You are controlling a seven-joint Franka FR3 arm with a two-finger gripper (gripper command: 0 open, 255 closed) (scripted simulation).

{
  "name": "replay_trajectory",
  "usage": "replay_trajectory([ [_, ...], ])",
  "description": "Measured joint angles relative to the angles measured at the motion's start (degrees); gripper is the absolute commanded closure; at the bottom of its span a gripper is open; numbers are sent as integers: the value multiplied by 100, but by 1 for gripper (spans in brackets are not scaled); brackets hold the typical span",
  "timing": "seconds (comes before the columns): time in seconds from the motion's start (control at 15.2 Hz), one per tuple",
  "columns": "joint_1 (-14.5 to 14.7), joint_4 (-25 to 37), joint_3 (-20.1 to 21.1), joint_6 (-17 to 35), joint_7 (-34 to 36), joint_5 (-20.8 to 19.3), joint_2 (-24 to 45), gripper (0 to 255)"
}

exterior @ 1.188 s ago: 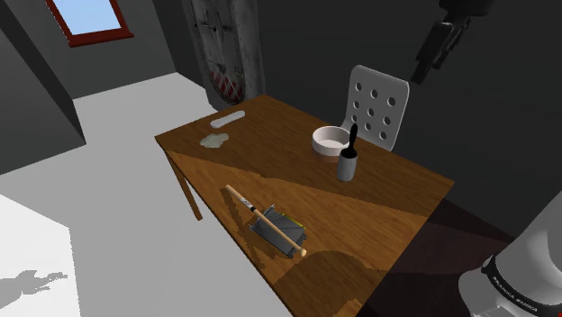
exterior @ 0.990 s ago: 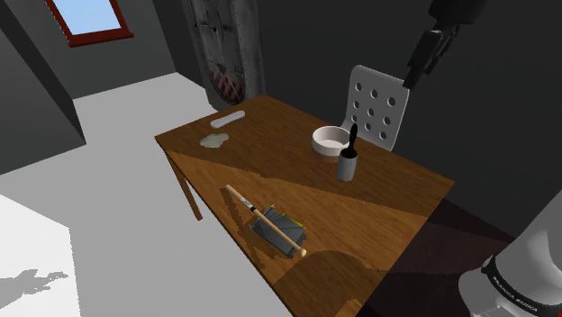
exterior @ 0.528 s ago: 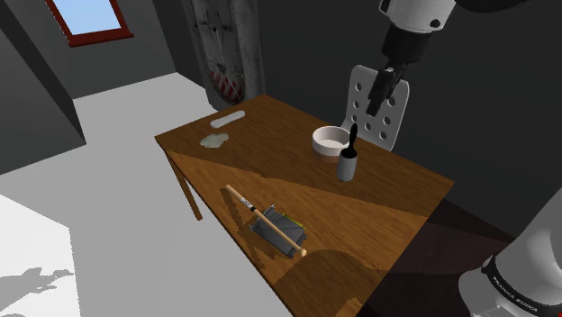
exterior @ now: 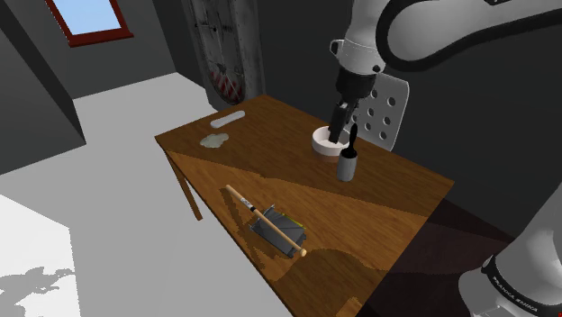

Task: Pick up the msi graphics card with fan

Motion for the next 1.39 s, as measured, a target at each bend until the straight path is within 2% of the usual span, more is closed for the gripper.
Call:
replay_trajectory([
  [0.66,306,401,344,1357,-364,-83,1830,0],
  [1.39,741,1523,664,2272,-433,-649,3992,0],
])
